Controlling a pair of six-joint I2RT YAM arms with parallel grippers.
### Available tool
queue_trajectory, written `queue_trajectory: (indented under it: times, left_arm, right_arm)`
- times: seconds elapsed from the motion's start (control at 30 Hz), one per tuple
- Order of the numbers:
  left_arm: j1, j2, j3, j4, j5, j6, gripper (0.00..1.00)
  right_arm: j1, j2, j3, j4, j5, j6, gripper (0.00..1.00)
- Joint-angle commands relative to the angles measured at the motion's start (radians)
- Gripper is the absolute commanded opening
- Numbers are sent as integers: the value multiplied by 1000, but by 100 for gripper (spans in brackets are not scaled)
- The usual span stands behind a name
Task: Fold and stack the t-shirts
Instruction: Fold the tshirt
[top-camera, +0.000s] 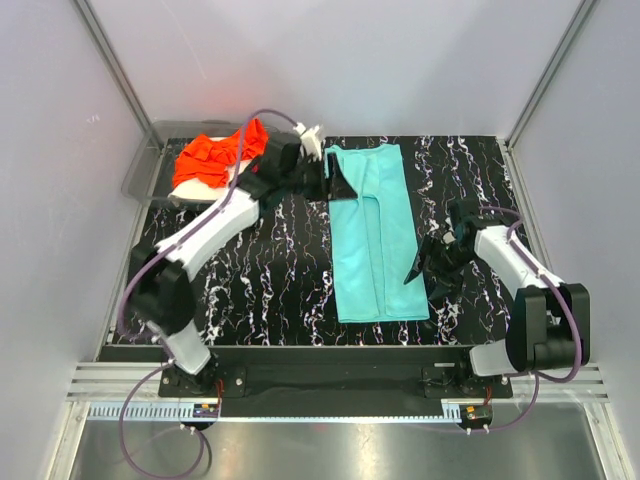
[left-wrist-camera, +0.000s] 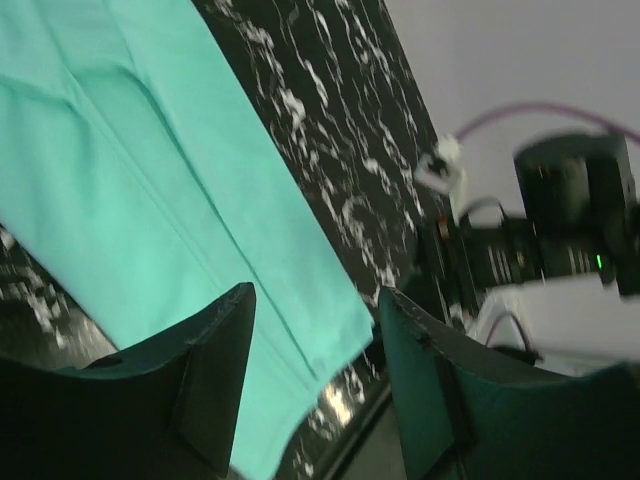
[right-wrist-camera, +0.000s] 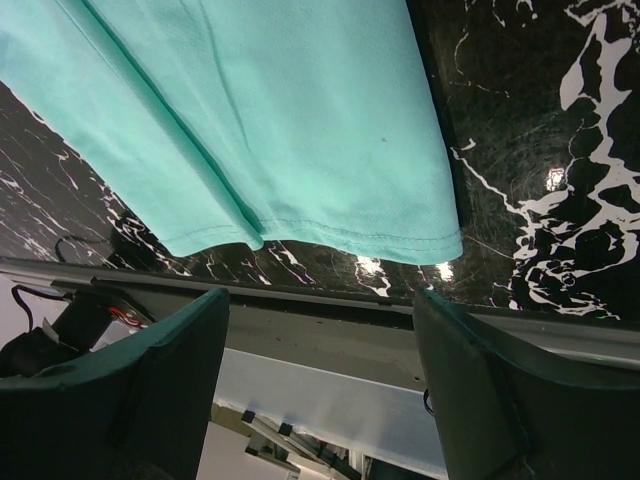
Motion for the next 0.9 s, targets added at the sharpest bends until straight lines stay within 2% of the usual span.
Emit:
queue_trajectory:
  times: [0.0,0.17,0.37,0.57,0.87]
  left_arm:
    - [-30,-136,-204,-98,-48,85,56]
    - [-68,-372,-506,-116,-99,42,55]
    - [-119,-494,-690,-118,-141,-39,57]
    - [-134,-482,-766,-110,-173,-105,56]
    - [-221,-327,-778,57,-85,-249,57]
  right_arm:
    - [-10,-59,-38,27,-37,-1,81]
    - [-13,-101,-133,70,-67,54,77]
    - [-14,-113,-164,100,-69,121,75]
    - [-13,-121,-268,176,-82,201,74]
    - [-13,-154,-265,150,35,204,75]
